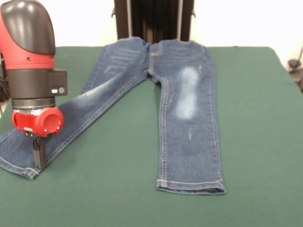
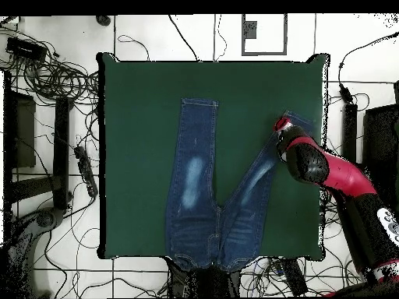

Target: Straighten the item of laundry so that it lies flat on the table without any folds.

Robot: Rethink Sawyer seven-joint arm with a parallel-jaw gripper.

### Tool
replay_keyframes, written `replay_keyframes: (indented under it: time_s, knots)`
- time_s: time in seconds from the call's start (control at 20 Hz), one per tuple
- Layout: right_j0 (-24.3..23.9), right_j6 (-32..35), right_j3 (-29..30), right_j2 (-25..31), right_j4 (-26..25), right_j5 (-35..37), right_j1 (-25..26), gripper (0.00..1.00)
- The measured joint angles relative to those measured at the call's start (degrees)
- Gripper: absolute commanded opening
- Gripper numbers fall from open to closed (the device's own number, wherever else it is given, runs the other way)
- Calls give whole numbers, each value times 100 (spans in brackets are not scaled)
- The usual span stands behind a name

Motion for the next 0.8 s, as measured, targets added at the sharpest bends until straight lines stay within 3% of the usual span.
replay_keyframes:
  time_s: [0.55, 0.6, 0.8]
  knots:
    - [-19, 0, -2, 24, 0, 0, 11, 0]
    - [-12, 0, 2, 73, 4, -1, 9, 100]
    - [3, 0, 2, 175, 1, 4, 6, 100]
